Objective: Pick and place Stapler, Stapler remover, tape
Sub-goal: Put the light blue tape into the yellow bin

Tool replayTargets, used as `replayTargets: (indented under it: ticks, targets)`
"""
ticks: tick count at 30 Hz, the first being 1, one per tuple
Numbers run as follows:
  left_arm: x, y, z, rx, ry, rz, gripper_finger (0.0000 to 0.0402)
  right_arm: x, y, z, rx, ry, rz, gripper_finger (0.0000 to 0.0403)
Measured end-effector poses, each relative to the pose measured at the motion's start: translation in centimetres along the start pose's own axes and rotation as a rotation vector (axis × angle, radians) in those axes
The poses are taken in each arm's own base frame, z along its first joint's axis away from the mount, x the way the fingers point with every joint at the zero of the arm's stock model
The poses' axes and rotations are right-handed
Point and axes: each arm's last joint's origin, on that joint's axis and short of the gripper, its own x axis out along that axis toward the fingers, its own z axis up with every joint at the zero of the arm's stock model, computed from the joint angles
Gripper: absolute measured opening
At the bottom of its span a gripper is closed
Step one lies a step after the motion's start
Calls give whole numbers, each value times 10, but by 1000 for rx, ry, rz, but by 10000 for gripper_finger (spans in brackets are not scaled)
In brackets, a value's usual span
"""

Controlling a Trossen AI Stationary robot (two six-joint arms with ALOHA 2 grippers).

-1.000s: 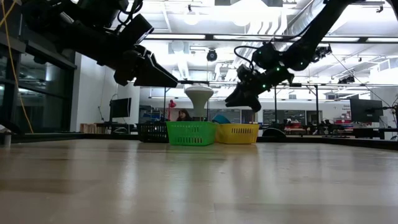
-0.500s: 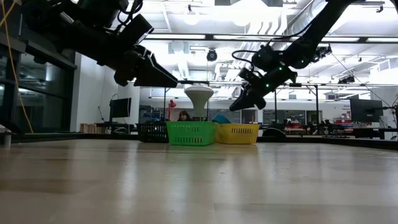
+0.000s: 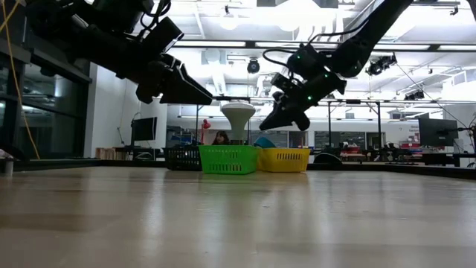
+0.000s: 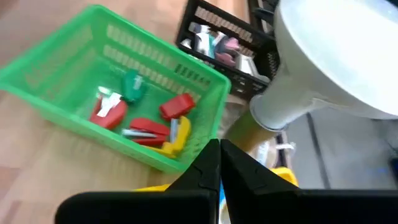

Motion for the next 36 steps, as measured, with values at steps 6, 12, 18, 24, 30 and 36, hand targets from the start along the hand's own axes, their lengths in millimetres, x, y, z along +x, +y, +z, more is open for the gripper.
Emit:
replayTargets:
  ticks: [6,12,18,24,30,36]
  targets:
    - [0,0,0,0,0,-1,197,3,5,6,-13,7,-13,1]
    - [0,0,0,0,-2,-6,197,4,9,10,-19,2,-12,0]
    - [0,0,0,0,-2,-6,197,16,8,15,-7,37,-41,0]
    - [0,0,0,0,-3,-11,197,20,5,17,24,75,-43,0]
    - [0,0,0,0,-3,-11,197,19,7,15,41,102,-20,0]
    - [0,0,0,0,-4,-11,197,19,8,14,36,109,-14,0]
